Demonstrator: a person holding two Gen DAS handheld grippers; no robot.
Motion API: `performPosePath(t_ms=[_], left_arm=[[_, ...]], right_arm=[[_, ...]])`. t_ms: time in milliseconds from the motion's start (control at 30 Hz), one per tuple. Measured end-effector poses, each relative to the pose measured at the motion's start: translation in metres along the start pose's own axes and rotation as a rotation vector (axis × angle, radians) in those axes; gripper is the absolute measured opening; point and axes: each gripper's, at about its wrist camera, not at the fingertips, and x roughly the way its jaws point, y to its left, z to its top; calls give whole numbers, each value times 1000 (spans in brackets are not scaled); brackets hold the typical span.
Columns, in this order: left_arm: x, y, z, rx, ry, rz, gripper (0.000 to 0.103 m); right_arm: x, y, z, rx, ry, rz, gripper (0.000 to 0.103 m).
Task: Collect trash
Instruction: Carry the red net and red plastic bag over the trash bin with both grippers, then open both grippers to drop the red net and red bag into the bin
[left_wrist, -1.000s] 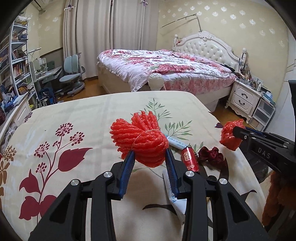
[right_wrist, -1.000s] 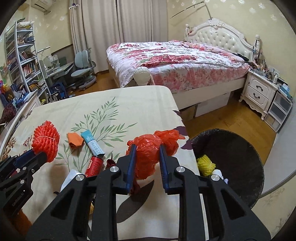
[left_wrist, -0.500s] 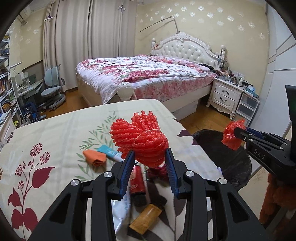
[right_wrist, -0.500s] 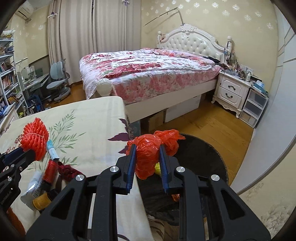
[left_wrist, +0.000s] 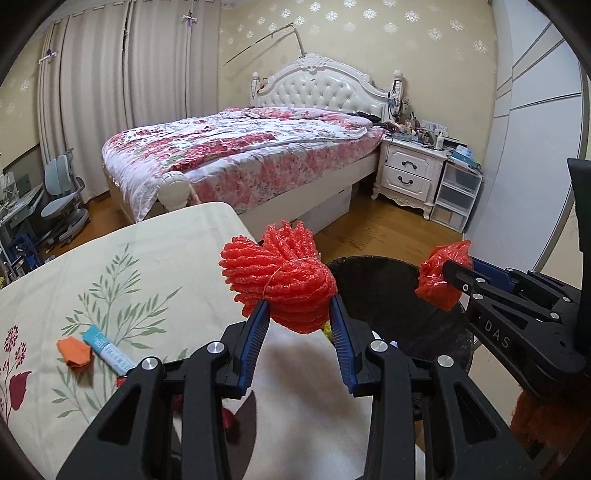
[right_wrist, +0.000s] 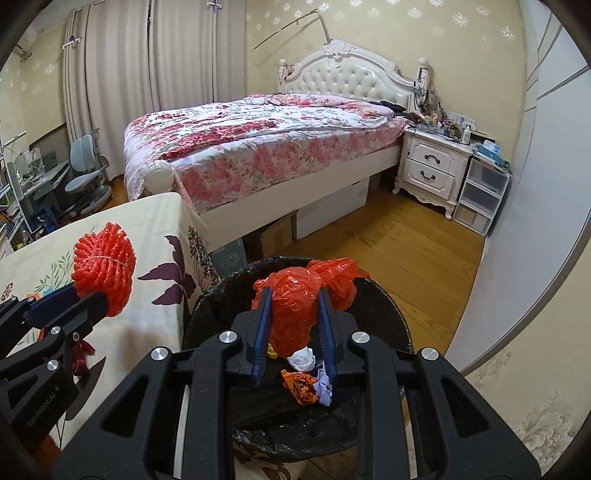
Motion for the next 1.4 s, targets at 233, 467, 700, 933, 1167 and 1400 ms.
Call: performPosePath(t_ms=[233,467,700,933,1167,1400], left_arm=[[33,-20,5,17,32,-10,37],[50,-33,9,35,47,-9,37],[55,-32,6,16,61,-6,67],[48,-28,5,2,54,15,81],[30,-17,5,-23,61,49,86],[1,0,-1,-27,67,75,86]], right_arm=[[17,-21,-2,35,21,-15,24],[29,-30,-2,60,39,-16,25],[30,-35,-3,79,21,-48,46],[24,-36,-3,75,11,-83,61],[13,-33,-3,65,5,-98,75],[-7,-19,-8,52,4,-81,77]])
